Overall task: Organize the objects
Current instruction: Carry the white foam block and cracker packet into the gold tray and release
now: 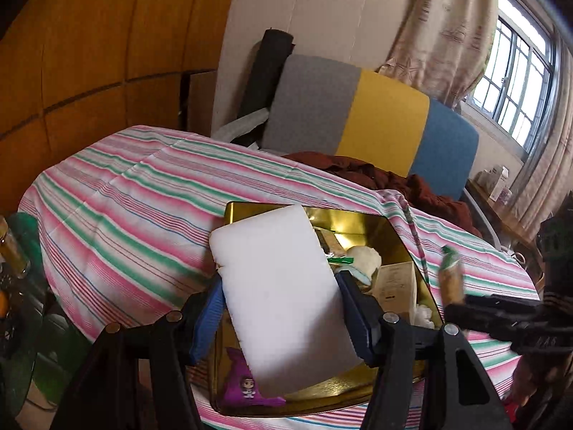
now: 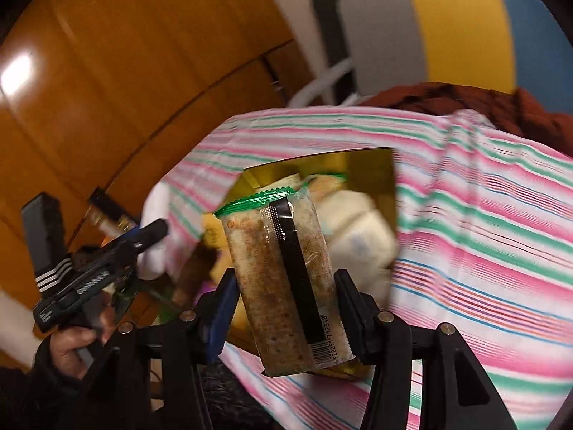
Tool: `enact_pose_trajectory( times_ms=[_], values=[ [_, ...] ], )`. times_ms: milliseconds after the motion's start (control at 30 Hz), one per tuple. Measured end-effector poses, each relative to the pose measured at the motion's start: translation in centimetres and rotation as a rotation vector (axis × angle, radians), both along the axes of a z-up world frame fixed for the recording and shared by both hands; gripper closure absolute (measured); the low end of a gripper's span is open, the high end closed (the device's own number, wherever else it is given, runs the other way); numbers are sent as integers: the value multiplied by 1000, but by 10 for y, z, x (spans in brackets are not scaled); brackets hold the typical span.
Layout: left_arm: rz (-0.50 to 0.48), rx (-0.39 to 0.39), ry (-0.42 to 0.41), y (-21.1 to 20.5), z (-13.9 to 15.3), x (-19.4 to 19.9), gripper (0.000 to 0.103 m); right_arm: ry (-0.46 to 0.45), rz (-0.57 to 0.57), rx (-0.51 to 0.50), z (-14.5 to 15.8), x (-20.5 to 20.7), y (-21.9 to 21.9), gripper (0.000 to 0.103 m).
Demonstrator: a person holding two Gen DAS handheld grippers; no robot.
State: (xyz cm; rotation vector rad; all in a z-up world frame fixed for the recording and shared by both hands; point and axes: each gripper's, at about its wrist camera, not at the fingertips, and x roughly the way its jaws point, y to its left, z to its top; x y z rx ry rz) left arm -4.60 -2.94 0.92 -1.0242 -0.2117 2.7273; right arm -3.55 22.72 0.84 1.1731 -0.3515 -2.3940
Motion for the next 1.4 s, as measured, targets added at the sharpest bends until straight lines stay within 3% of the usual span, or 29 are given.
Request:
enact_pose_trajectory(
  times_ms=[100, 200, 600, 800, 967, 1100, 1267, 1400],
  values=[
    [-1, 6, -5, -5, -3, 0, 41, -22, 41, 26, -10, -9, -24, 45],
    [-2, 15, -8, -4, -4, -1, 41, -58, 39, 15, -20, -14, -31, 26],
    [-110, 18, 20, 40, 6, -18, 40, -84, -32, 84, -37, -3, -17, 26],
    [-176, 7, -27, 71, -7, -41, 36, -78, -60, 110, -38, 2, -12, 24],
    [-152, 8, -90, 75, -24, -53, 32, -84, -76, 109, -41, 4, -7, 22],
    [-161, 10, -120, 74, -34, -56, 21, -95, -82, 107, -45, 5, -3, 22],
    [-168, 15, -108, 75, -35, -57, 20, -105, -80, 115, -49, 4, -6, 22],
    [-113, 9, -65, 62, -24, -48, 20, -99, -78, 125, -49, 6, -7, 21]
  ],
)
